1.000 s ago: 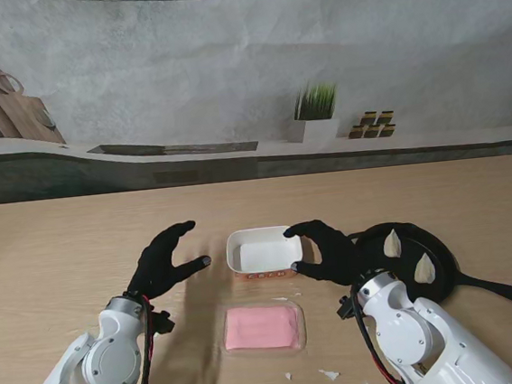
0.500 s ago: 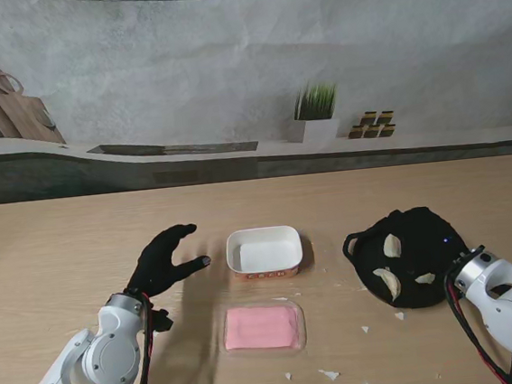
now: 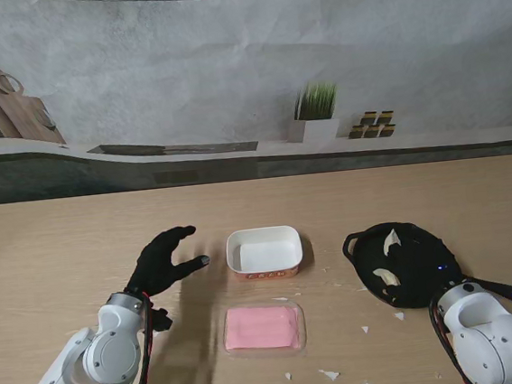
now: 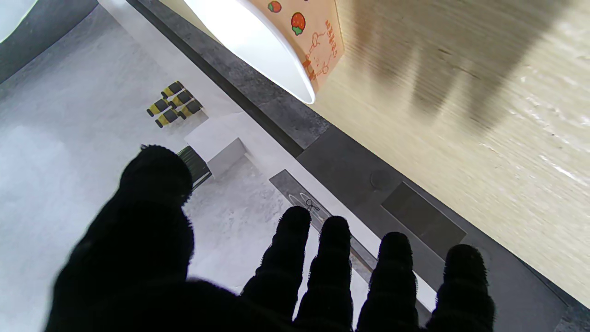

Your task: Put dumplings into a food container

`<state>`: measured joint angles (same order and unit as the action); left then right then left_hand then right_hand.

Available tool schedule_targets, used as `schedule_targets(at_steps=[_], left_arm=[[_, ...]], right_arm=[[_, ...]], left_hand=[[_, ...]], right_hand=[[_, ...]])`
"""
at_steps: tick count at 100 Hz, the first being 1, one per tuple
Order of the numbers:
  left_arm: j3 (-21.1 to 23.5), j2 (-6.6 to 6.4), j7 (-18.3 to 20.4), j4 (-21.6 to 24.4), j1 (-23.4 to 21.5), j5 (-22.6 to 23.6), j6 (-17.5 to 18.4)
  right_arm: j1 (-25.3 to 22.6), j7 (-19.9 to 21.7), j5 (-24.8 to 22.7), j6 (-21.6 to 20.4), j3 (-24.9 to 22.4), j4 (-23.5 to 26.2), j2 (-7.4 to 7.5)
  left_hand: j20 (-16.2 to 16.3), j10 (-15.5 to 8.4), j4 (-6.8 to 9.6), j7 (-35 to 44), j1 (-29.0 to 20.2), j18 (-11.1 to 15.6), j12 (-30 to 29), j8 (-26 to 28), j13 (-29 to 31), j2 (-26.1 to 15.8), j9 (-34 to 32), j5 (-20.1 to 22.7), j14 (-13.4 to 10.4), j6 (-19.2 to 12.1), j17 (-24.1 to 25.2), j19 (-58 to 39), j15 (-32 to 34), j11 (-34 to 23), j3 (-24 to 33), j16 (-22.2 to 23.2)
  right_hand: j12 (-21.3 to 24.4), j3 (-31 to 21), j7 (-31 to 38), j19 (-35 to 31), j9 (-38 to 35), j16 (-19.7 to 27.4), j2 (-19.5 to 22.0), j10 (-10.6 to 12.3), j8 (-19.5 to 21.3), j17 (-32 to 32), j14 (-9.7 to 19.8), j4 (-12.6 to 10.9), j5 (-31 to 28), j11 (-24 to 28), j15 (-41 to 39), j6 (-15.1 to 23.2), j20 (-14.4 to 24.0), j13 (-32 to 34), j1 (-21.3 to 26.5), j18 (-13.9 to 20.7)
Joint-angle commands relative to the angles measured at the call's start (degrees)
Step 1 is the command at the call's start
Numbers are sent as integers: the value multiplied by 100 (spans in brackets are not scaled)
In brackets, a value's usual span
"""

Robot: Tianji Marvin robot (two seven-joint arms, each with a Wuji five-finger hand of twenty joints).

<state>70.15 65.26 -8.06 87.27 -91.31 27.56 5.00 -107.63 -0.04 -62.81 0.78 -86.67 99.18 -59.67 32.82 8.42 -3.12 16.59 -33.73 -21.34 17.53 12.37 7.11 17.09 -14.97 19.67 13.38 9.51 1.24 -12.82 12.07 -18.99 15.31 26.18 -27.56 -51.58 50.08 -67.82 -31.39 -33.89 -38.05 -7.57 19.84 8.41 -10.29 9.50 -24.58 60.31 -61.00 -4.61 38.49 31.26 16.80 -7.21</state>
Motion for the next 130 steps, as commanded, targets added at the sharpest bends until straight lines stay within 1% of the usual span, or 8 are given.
schedule_targets(at_steps=[1,21,37,56,83,107,121,130], left_arm=[[-4,15,97,-2,6,-30,-25],[4,13,94,-30,22,-15,5],[9,20,63,-35,28,-17,9],[17,21,46,-48,35,0,16],[25,19,47,-59,39,11,27],[32,17,43,-66,40,23,27],[36,17,42,-69,41,31,30],[43,18,29,-79,44,41,41]], right_arm=[[-134,106,-54,145,102,183,-103],[-34,322,-250,718,396,198,-90],[183,424,-311,820,567,9,-65],[320,578,-471,989,703,-113,-38],[502,652,-570,1141,868,-317,-16],[605,788,-565,1358,990,-443,-5],[678,852,-571,1423,1055,-508,4],[729,925,-618,1439,1084,-538,14]], left_hand=[[173,62,180,-60,-123,51,-13,15,48,-237,-24,36,-30,7,93,311,-59,16,-103,76],[197,78,187,-76,-192,54,-7,16,61,-262,-51,50,-26,29,109,336,-67,19,-146,82],[213,86,191,-74,-228,63,-5,21,60,-287,-61,70,-27,45,115,351,-70,22,-181,90],[228,76,196,-79,-266,59,0,24,64,-284,-71,69,-23,24,120,363,-67,18,-207,99],[243,83,200,-73,-289,61,2,32,66,-293,-71,76,-23,15,128,378,-64,18,-235,109],[251,70,204,-72,-300,70,3,36,77,-294,-74,80,-22,9,147,392,-61,18,-257,112],[256,73,205,-73,-301,67,3,39,86,-299,-76,77,-24,3,153,397,-62,19,-269,113],[259,86,206,-69,-303,66,4,42,89,-297,-82,78,-21,1,150,397,-61,18,-275,115]], right_hand=[[-35,29,48,-255,-149,-66,17,-167,102,63,-232,-117,-93,89,-111,-166,-37,205,-135,-95],[-44,-411,98,-422,-316,-37,-34,-135,111,260,-212,-156,-174,66,-106,-43,-171,412,170,-171],[-52,-759,170,-500,-263,-25,-45,-43,151,317,-135,-179,-129,52,-101,214,-254,452,389,-135],[-89,-1020,275,-553,-113,-35,-109,72,243,346,-39,-203,8,114,-121,178,-325,446,527,-82],[-106,-1149,323,-611,-67,-29,-114,100,281,444,-35,-203,56,161,-126,169,-375,539,595,-83],[-28,-966,258,-576,225,113,-187,96,220,407,-106,-161,320,-37,187,88,-459,489,444,-112],[-24,-885,289,-502,308,214,-179,129,200,431,-180,-161,410,-36,388,212,-530,543,410,-224],[-17,-866,287,-481,298,262,-174,142,187,495,-213,-168,390,-41,473,445,-563,599,414,-283]])
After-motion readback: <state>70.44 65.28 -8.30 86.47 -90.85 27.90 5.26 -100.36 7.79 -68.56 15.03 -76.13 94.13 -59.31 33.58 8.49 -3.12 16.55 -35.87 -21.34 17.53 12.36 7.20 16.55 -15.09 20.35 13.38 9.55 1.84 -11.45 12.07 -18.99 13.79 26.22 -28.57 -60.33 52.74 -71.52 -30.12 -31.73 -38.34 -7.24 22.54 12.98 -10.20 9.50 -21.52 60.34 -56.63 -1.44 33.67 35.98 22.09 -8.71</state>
